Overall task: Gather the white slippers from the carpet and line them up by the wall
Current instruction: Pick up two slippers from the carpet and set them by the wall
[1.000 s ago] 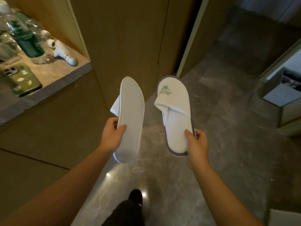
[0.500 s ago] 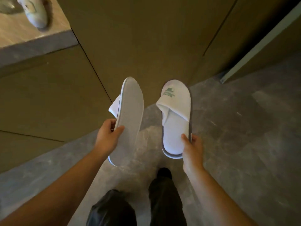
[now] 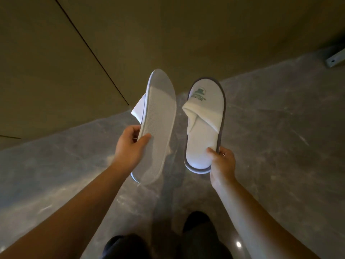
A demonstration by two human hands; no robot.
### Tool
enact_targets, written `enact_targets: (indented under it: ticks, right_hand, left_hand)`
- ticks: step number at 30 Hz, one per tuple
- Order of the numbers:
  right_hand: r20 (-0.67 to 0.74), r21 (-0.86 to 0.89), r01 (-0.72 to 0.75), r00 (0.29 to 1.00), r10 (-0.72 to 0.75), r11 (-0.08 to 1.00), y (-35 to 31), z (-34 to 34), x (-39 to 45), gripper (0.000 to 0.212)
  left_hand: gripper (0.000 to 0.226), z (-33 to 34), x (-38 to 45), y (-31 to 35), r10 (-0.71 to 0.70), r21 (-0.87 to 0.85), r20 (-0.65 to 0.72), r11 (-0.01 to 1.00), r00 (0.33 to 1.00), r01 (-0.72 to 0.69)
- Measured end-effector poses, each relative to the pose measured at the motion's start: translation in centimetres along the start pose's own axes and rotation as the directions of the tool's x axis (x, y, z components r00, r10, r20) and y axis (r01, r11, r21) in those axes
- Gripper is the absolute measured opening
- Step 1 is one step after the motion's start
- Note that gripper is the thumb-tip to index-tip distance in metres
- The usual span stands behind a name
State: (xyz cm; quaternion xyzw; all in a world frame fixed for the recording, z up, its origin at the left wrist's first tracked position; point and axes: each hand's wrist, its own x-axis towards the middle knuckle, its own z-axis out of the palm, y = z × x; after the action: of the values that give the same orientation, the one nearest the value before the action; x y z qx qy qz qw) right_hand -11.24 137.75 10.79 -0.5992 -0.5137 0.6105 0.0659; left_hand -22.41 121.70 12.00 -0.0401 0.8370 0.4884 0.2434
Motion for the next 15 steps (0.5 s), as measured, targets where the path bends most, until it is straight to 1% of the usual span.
enact_targets:
  ticks: [1, 4, 6, 9, 12, 13, 15]
  right_hand:
    - [-0.025, 0.002, 0.003, 1.0, -0.003, 1.0, 1.6, 0.7, 2.2, 0.02]
    - [-0.071, 0.041, 0.037, 0.997, -0.034, 0.998, 5.5, 2.5, 8.8, 0.008]
    - [-0.085, 0.082, 0.053, 0.995, -0.046, 0.995, 7.2, 3.2, 12.3, 0.009]
    - [-0.105, 0.079, 0.107, 0.99, -0.099, 0.991, 9.6, 4.5, 16.6, 0.008]
    - [-0.128, 0.053, 0.079, 0.989, -0.071, 0.995, 10.9, 5.0, 18.9, 0.018]
    - [-0.125, 0.014, 0.066, 0.99, -0.064, 0.998, 11.0, 5.0, 19.2, 0.026]
    - [-0.106, -0.121, 0.057, 0.992, -0.07, 0.991, 11.2, 4.8, 19.0, 0.047]
  left_hand:
    - [0.013, 1.0, 1.5, -2.1, 0.004, -0.003, -0.001, 1.0, 1.0, -0.004]
    - [0.014, 3.7, 5.5, -7.4, 0.018, -0.008, -0.02, 1.0, 1.0, -0.018]
    - [0.014, 5.1, 7.5, -9.6, 0.043, 0.015, -0.015, 0.999, 0.999, -0.043]
    - [0.011, 6.7, 10.3, -12.3, 0.074, 0.029, 0.006, 0.997, 0.997, -0.074]
    - [0.013, 7.3, 11.8, -13.5, 0.08, 0.035, 0.009, 0.996, 0.997, -0.08]
    - [0.014, 7.3, 11.9, -13.7, 0.077, 0.043, 0.0, 0.996, 0.997, -0.077]
    - [0.013, 7.4, 11.7, -13.9, 0.085, 0.045, -0.014, 0.995, 0.996, -0.084]
